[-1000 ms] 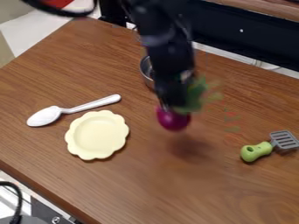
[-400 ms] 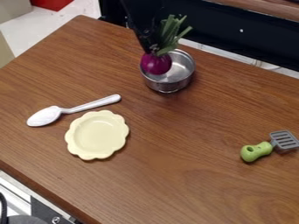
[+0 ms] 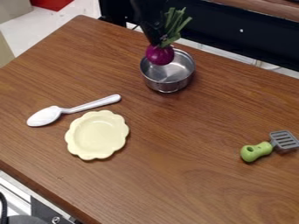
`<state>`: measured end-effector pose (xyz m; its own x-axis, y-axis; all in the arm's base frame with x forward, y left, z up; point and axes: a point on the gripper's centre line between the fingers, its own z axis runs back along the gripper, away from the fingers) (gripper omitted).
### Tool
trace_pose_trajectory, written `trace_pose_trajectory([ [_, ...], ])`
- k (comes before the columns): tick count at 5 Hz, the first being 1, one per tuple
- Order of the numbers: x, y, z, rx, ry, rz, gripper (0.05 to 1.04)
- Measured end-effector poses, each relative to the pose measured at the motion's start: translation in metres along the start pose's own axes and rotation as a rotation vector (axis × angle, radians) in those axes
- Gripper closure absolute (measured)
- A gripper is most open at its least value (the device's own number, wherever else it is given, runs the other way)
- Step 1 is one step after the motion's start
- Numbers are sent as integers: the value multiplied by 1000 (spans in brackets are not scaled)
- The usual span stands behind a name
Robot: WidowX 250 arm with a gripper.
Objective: Put the onion in the pot
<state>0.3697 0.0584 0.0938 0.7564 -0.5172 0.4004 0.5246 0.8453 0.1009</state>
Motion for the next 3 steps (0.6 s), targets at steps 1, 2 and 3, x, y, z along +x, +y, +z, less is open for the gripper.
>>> trace_pose_trajectory([
  [1,-4,6,-17,-8,47,17,1029],
  [2,-6,4,-25,-31,79,4,1029],
  [3,-8,4,-36,-38,103,12,1029],
])
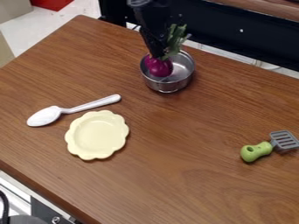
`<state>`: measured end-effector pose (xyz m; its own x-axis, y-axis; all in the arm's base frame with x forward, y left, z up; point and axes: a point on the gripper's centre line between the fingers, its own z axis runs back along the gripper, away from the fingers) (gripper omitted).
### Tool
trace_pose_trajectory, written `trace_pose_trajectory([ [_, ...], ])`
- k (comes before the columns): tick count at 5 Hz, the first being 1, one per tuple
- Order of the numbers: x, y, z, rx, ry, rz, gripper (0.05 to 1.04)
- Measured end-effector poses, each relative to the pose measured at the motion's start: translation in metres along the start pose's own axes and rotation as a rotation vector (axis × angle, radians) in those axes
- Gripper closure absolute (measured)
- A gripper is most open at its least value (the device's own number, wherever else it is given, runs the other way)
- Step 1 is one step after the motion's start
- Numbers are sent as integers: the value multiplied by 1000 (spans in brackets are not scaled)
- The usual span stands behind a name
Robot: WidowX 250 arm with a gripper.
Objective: Put the onion in the pot
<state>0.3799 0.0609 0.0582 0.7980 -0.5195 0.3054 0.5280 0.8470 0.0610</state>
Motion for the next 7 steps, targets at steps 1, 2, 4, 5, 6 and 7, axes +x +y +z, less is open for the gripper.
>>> trace_pose_trajectory([
  [1,9,9,-2,2,-12,29,1016],
  [2,10,14,-10,13,9,32,878],
  [4,8,16,-7,-1,32,62,341],
  [5,6,17,-6,-9,22,71,101],
  [6,5,16,0,-10,17,72,85],
  [7,5,9,24,10,-7,85,85],
])
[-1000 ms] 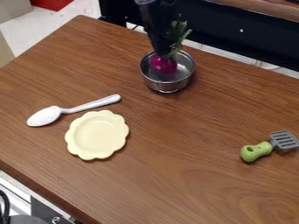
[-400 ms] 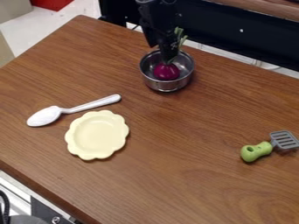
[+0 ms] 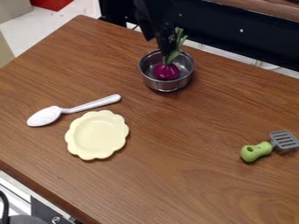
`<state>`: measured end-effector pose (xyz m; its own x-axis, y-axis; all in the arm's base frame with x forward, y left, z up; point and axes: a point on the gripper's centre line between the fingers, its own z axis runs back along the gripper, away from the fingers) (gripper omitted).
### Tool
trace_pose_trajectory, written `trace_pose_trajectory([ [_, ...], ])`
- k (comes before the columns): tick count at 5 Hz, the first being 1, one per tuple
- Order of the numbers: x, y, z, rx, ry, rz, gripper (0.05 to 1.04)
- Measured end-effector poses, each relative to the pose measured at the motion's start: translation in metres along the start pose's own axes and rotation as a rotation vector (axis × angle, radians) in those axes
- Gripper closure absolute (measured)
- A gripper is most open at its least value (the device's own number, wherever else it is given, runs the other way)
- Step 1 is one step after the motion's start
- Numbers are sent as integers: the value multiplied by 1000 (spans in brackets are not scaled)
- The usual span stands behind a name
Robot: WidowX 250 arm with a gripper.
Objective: Put the onion in the pot
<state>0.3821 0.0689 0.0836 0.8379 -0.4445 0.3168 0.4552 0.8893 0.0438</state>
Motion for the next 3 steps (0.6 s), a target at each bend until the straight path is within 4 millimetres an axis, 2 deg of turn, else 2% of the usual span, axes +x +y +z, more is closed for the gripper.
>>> trace_pose_trajectory([
  [1,-8,-12,12,-13,7,-45,85],
  [3,-55,-31,28,-83,50,-85,85],
])
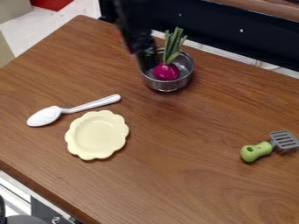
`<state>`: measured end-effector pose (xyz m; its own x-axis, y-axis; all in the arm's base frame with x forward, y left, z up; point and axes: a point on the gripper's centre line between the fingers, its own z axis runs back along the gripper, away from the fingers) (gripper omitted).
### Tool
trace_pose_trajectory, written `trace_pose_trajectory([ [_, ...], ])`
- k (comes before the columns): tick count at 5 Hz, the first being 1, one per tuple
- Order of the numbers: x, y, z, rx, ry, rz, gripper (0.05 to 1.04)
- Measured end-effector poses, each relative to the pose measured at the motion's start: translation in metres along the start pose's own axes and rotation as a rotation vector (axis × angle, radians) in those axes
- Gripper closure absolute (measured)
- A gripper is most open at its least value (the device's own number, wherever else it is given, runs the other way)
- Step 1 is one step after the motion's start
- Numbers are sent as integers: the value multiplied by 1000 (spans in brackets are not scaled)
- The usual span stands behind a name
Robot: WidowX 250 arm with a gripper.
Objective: Put the onion in the pot
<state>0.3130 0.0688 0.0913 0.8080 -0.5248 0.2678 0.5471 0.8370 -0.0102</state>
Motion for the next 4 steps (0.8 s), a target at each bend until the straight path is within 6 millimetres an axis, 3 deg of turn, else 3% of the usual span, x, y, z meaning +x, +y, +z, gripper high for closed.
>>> trace_pose_trajectory([
  [1,-30,-8,5,-8,18,-21,85],
  [2,-47,-3,1,32,39,-8,85],
  [4,-66,28,9,130,-11,51,85],
])
